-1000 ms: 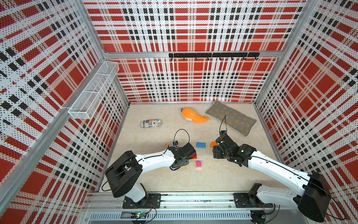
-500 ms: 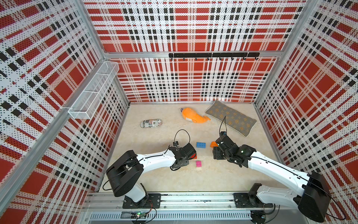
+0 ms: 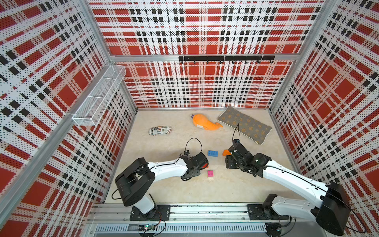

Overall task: Assemble an ice cream with lego
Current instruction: Pick up the lego brick from the center of the board, then assemble the lego brick with the lego brick.

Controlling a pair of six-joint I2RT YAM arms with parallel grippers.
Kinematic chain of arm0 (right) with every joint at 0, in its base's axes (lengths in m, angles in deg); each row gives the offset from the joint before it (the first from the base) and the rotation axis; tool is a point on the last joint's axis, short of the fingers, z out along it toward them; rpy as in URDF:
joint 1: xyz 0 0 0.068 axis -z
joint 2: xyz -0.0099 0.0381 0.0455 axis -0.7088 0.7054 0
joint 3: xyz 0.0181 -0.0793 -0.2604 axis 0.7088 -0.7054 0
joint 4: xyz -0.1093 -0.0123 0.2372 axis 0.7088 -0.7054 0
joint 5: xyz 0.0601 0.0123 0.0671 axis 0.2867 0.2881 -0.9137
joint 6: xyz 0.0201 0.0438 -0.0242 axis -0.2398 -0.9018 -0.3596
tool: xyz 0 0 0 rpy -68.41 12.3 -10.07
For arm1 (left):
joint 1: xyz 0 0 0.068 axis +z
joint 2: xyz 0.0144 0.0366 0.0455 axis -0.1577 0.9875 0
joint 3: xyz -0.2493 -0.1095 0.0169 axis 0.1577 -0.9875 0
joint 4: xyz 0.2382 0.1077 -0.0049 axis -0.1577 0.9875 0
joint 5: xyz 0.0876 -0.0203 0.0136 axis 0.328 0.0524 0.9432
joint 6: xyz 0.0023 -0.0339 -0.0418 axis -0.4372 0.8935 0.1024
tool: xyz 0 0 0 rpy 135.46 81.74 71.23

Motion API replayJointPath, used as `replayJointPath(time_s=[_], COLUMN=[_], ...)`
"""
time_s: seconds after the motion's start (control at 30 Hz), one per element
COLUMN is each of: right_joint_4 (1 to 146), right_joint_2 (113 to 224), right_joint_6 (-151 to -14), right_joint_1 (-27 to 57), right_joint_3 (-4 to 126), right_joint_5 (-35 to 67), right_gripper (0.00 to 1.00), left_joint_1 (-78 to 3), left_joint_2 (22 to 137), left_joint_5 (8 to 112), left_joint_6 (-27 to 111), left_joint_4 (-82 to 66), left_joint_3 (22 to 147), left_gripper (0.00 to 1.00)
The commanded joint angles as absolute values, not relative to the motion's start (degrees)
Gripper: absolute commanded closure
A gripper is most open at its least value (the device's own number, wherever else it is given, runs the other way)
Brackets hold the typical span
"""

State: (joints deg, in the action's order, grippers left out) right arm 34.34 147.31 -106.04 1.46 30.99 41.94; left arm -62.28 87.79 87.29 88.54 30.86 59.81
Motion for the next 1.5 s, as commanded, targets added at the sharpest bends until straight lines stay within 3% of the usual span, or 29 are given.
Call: replayJointPath(time_s=[0.0,0.17,0.3,0.93,1.47], right_joint_4=[34.3,34.1,33.8,34.1,36.0], right_joint_2=[146.0,145.8,145.6,140.8,140.6], right_joint_6=[-105.8,-105.9,-105.8,-94.1,-92.1], right_joint_1=[1.9,1.9,2.3,23.3,25.6], right_joint_3=[31.0,30.8,30.9,27.5,26.1], right_joint_5=[42.4,42.6,42.8,35.7,33.4], right_gripper=[0.32,0.32,0.32,0.32,0.32], left_joint_1=[-62.7,-62.8,-63.3,-74.5,-76.1], left_joint_2=[87.5,86.6,85.8,90.2,98.0], left_joint_5=[87.6,88.0,88.6,89.4,89.6], left_joint_6=[88.3,88.5,88.3,91.7,92.4], left_joint_4=[31.1,31.6,33.1,41.1,41.6], left_joint_3=[61.1,61.4,62.6,77.9,83.7], left_gripper=[0.62,0.72,0.73,0.74,0.74])
